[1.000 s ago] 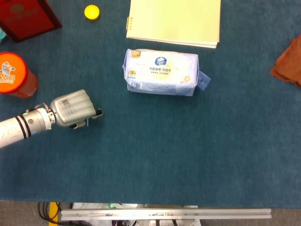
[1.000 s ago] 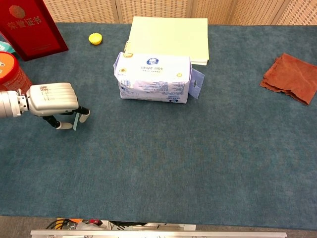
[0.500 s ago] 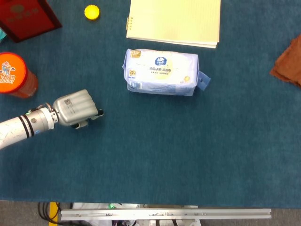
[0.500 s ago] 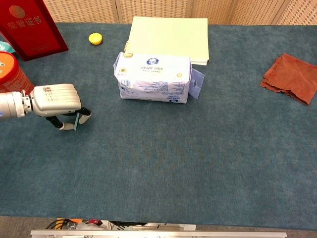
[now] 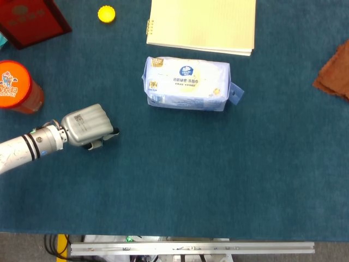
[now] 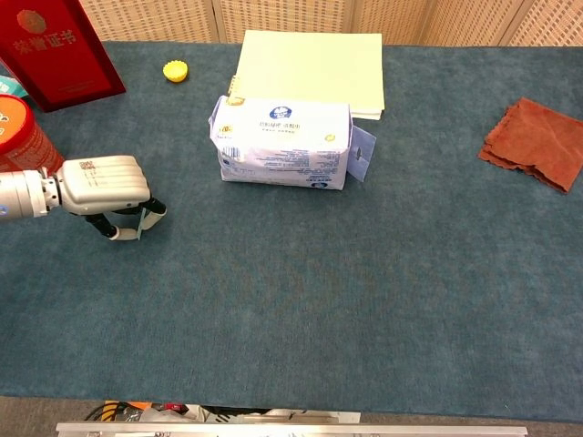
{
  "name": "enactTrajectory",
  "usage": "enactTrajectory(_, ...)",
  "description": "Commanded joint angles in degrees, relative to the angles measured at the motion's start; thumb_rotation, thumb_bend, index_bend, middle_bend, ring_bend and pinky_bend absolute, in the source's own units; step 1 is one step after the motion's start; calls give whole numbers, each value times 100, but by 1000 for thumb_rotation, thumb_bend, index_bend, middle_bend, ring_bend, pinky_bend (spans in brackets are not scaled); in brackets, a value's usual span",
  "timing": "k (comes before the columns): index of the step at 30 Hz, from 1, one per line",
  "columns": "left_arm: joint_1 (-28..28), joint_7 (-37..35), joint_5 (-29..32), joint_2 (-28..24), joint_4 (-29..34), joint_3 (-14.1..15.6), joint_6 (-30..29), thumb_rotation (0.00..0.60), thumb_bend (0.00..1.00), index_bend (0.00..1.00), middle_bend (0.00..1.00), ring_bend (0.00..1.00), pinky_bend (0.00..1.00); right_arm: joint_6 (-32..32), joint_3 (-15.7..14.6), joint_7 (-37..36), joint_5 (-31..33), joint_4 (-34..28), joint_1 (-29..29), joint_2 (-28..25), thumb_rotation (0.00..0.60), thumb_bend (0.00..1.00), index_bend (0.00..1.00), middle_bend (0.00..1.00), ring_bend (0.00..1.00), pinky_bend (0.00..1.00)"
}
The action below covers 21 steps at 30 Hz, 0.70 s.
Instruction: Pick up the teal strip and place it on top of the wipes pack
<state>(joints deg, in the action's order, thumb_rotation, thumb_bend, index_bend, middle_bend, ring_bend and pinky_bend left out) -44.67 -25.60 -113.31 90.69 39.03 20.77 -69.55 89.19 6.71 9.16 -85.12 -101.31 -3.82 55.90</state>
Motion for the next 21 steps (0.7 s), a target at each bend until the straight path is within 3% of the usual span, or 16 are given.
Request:
enactTrajectory(1,-4,-31,19,8,7,4,12,600,314,568,1000,959,901,5,4,1,-2,-2,1,0,600,260,304,371,316,352)
enactTrajectory(21,-31,-13,112,24,133,-58,-40,600,370,617,1000,966,901,87,24,-146,-22,103,42,0,600,259,304,371,323,352)
